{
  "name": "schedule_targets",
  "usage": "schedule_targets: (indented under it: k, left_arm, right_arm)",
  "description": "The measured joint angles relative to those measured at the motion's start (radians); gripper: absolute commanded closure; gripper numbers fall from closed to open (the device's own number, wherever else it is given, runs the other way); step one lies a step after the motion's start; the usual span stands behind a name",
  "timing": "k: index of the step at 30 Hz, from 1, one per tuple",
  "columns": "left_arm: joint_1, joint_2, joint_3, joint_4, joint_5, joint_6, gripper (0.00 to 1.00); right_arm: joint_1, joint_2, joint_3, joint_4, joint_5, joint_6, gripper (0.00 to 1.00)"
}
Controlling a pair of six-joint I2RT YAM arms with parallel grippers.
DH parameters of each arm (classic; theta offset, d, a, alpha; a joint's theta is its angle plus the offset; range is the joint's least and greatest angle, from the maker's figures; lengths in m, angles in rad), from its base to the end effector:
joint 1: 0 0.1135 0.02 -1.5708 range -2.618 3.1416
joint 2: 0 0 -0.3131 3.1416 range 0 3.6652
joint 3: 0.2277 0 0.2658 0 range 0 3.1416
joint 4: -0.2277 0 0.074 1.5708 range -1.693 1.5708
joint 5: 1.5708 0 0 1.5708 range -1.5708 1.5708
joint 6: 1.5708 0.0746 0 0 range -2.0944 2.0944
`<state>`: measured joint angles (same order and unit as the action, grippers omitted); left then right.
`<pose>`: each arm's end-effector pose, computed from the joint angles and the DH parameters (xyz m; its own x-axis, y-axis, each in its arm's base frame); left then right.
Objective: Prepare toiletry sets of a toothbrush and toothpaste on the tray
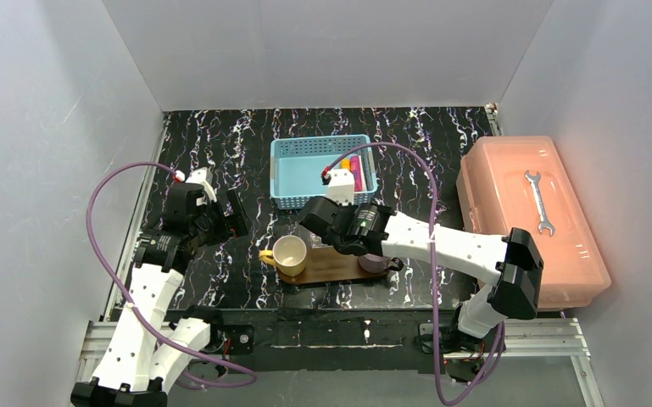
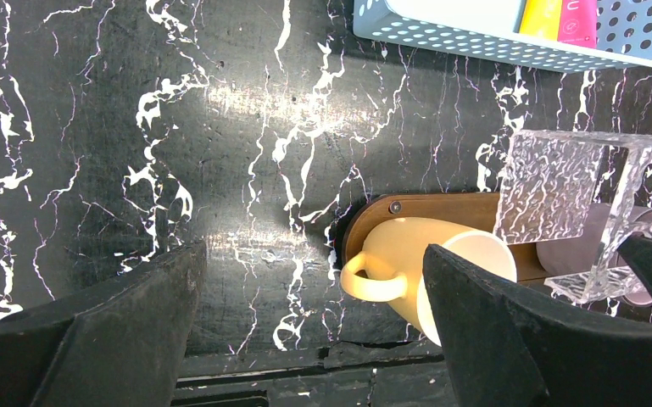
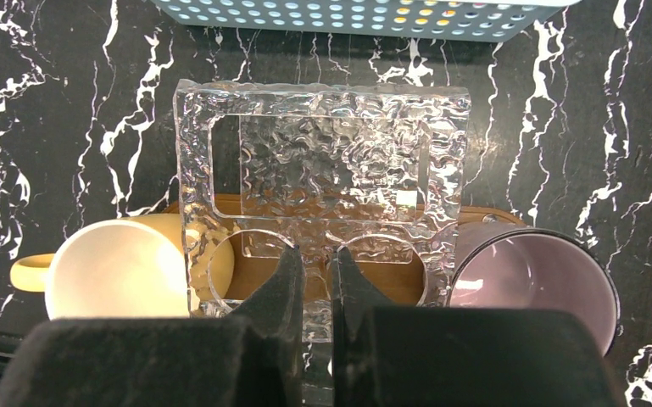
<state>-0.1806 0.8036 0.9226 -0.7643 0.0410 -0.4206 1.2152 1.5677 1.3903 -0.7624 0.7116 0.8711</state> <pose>0.1680 -0.0338 0.3399 -0.6265 -0.3003 -0.7192 -0.0483 0.9360 -0.3487 0.1715 0.3219 0.3346 -0.6215 -0.0094 -0.7833 -0.1557 0.9815 0.1118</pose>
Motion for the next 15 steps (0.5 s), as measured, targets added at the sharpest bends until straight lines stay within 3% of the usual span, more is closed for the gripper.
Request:
schedule_targets:
  k: [15]
  left_arm:
    - [0.0, -0.004, 0.0, 0.0, 0.0, -0.002, 0.01]
  right_arm:
    - [0.046, 0.0, -0.047, -0.032, -0.006, 0.101, 0.99]
